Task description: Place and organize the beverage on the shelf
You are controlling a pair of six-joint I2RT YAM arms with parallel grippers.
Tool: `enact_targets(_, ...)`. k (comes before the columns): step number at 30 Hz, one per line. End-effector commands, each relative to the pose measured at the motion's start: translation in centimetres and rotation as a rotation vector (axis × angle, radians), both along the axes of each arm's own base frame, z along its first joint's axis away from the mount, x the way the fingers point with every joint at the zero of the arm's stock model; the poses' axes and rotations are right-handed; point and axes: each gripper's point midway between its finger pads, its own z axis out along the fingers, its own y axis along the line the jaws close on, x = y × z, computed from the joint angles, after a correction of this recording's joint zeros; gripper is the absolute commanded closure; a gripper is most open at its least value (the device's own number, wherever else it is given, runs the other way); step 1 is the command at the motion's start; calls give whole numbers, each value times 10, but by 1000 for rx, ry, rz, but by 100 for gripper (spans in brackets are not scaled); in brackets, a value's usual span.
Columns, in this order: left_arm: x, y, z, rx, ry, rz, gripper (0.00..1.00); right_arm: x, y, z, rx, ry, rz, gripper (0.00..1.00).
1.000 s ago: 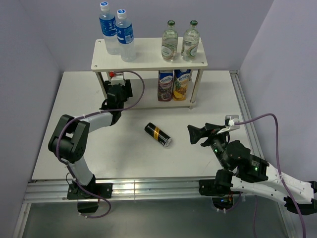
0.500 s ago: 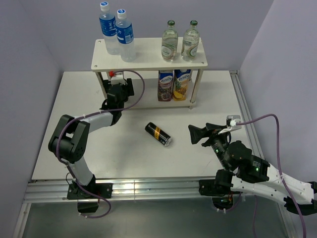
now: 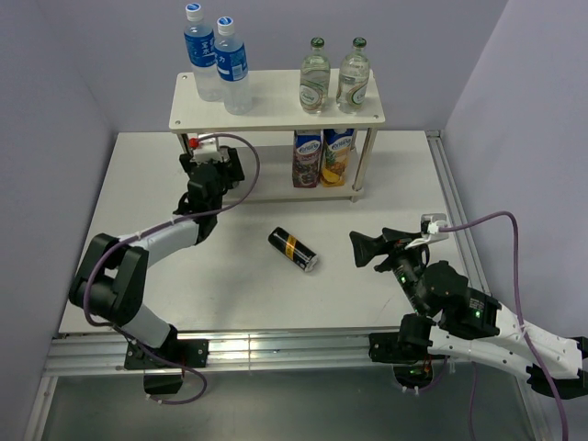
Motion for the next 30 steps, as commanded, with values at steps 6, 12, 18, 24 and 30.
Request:
enact_targets(6,-22,8,32,-56,-62,21,1,-1,-4,7,53,-11,-8,0)
enact_targets(12,-40,9,40,-61,-64,21,1,-2,-4,6,61,-8,-7,0)
enact_targets(18,-66,2,55,-82,-67,8,1,-2,-4,5,68,-8,-4,0)
enact_targets(24,-82,-3,71,-77,-58,-4,1,-3,-3,5,79,-6,2,0)
enact_targets(30,-117,-56,60,-236,101,-141,1,-3,-4,7,91,-3,0,0)
